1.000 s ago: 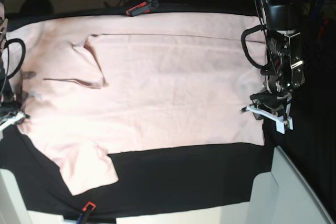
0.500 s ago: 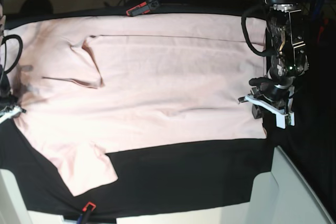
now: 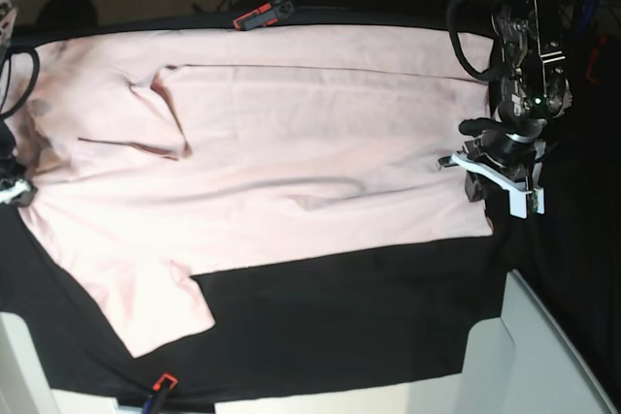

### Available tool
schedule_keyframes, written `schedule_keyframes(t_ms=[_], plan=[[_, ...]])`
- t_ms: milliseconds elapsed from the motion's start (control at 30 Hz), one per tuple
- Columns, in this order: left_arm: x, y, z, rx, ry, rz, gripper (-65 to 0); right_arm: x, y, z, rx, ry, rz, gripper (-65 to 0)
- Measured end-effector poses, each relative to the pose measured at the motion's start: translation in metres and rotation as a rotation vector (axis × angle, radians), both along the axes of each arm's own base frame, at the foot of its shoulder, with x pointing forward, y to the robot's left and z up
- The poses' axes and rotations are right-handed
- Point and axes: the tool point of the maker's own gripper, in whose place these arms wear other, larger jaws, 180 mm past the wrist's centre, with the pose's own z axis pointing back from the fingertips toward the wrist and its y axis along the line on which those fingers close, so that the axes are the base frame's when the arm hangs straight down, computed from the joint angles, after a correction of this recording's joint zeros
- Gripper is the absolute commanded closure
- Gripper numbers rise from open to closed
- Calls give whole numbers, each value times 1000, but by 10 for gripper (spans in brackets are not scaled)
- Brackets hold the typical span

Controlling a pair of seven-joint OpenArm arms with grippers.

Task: Fold the T-shirt properly
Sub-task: 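Drag the gripped edges with both grippers, folding the shirt lengthwise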

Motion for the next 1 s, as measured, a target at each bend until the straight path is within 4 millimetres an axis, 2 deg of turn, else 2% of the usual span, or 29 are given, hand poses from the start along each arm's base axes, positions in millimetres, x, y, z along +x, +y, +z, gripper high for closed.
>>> schedule_keyframes(t_ms=[100,200,333,567,700,867,1000], plan=[[-1,1,0,3,1,0,0,-1,3,7,-31,12,45,0],[-10,-2,0,6,7,-8,0,0,-2,19,-48,-36,38,0],[-16,-5,7,15,-6,-21,0,-15,-4,18,-78,17,54,0],[-31,-11,15,28,-12,-41,0,-14,2,29,-113,14,96,0],[-38,-14,20,33,-20,-53,0,-33,1,26,-113,49,89,0],[-55,-16,11,33,18,-58,0,-47,-1,32,-140,63,83,0],[-70,-15,2,33,57,-59,0,-57,7,32,-155,94,108,0]])
